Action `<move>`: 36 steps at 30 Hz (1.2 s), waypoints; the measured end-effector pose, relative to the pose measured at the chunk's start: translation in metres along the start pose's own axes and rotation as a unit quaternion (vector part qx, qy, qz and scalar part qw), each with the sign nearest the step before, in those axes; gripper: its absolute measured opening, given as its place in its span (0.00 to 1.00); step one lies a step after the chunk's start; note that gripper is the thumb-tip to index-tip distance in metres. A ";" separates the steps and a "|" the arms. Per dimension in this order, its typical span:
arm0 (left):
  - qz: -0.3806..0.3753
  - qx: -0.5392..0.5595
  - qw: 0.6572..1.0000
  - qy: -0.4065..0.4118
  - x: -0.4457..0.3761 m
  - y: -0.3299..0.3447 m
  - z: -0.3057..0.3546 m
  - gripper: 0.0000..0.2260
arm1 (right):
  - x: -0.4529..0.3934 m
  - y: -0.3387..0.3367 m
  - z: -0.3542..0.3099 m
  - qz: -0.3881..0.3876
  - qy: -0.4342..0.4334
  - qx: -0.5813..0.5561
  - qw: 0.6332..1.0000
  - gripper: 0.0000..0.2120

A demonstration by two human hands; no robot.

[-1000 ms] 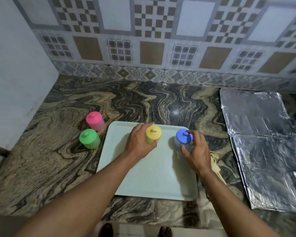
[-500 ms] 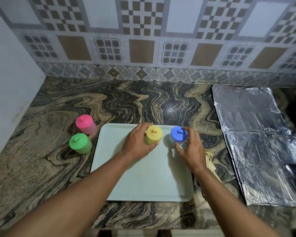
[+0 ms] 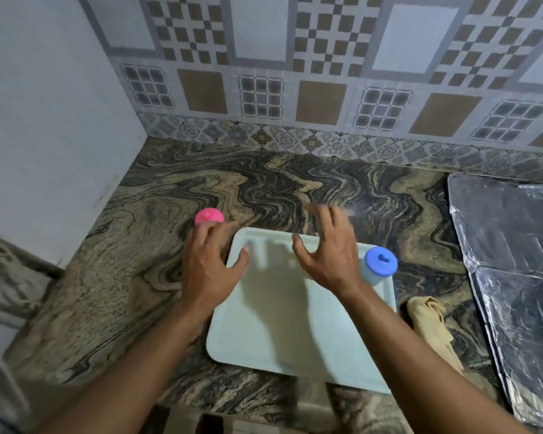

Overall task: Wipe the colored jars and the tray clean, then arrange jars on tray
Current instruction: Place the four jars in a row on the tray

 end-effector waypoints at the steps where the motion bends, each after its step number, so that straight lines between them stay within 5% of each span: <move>1: 0.014 -0.027 0.999 -0.022 0.003 -0.010 -0.018 0.24 | -0.009 0.022 -0.017 -0.035 -0.013 0.003 0.999 0.25; 6: -0.030 -0.047 0.995 -0.087 0.019 -0.018 -0.083 0.32 | -0.038 0.125 -0.082 -0.186 -0.068 0.003 0.980 0.32; 11: -0.060 -0.010 0.993 -0.100 0.019 -0.011 -0.096 0.31 | -0.058 0.179 -0.099 -0.242 -0.079 0.016 0.967 0.31; 17: -0.077 0.033 0.989 -0.121 0.017 -0.005 -0.097 0.28 | -0.064 0.174 -0.099 -0.226 -0.050 -0.004 0.973 0.27; 26: -0.098 0.049 0.993 -0.054 -0.013 0.016 -0.056 0.30 | -0.015 0.081 -0.024 -0.112 0.066 0.022 0.991 0.26; 36: -0.150 0.049 0.988 -0.001 -0.026 0.059 -0.026 0.28 | 0.031 0.069 0.008 -0.135 0.123 0.063 0.981 0.26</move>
Point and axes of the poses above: each hand's wrist, its own x-axis away from the middle knuckle, its own y-axis out of the palm, z = x × y, the point moved 8 cm from there along -x, towards the middle knuckle, and after that the axes turned 1 degree about -x, right-handed, at the moved point
